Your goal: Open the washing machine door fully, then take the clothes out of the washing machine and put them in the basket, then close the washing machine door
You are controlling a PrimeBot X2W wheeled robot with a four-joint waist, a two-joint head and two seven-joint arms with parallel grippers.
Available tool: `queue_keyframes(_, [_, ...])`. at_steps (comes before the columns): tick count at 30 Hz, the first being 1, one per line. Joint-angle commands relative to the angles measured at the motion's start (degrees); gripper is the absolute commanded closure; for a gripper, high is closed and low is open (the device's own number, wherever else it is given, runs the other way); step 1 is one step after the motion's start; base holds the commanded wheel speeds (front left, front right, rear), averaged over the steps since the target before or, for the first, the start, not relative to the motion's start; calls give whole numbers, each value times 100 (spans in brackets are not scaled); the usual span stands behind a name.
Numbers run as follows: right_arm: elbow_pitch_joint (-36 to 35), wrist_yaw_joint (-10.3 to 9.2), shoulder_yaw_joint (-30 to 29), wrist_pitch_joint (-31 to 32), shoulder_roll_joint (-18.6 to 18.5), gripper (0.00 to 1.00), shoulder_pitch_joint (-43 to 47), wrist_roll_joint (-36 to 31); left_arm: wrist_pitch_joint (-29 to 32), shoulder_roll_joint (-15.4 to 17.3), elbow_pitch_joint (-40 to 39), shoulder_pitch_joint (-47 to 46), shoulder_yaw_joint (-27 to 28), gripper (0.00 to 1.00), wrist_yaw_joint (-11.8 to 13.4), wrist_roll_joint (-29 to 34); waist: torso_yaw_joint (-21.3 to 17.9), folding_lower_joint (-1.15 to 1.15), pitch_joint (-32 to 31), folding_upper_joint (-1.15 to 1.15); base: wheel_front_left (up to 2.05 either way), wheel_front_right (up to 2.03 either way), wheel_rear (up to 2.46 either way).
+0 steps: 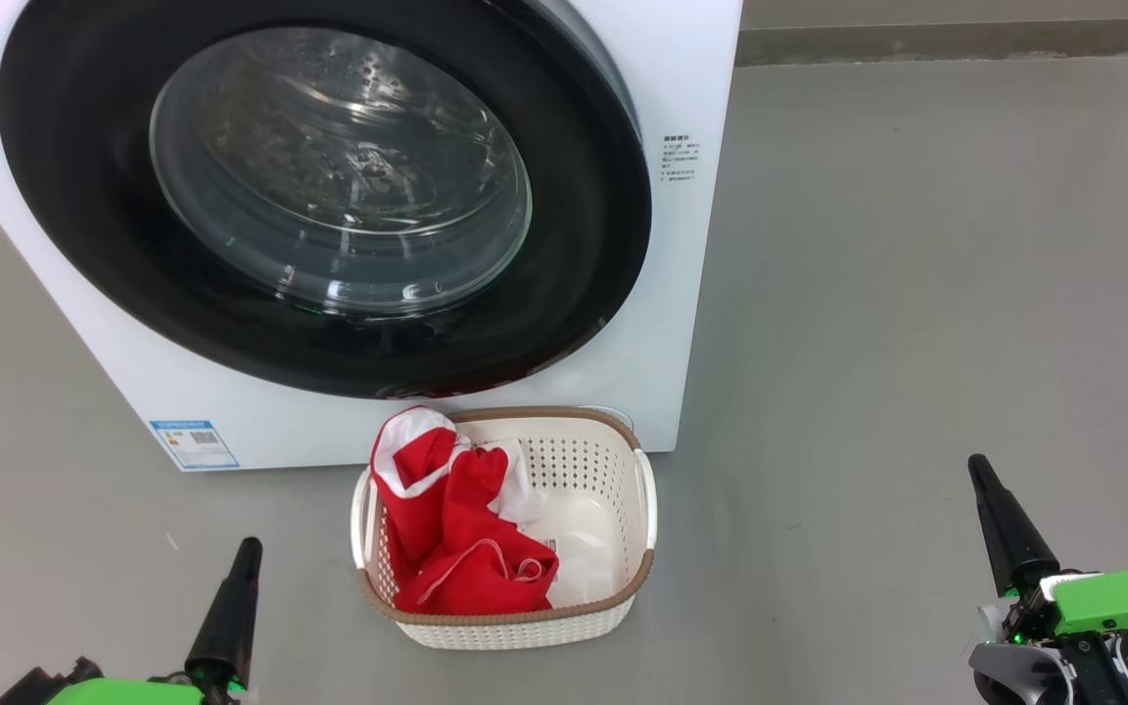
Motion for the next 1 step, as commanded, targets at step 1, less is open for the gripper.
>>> queue_keyframes(1, [-140,3,91,20,-43,100,-245,-11,26,69,-117,-226,197,100,-42,-62,0,0,0,0,0,0,0])
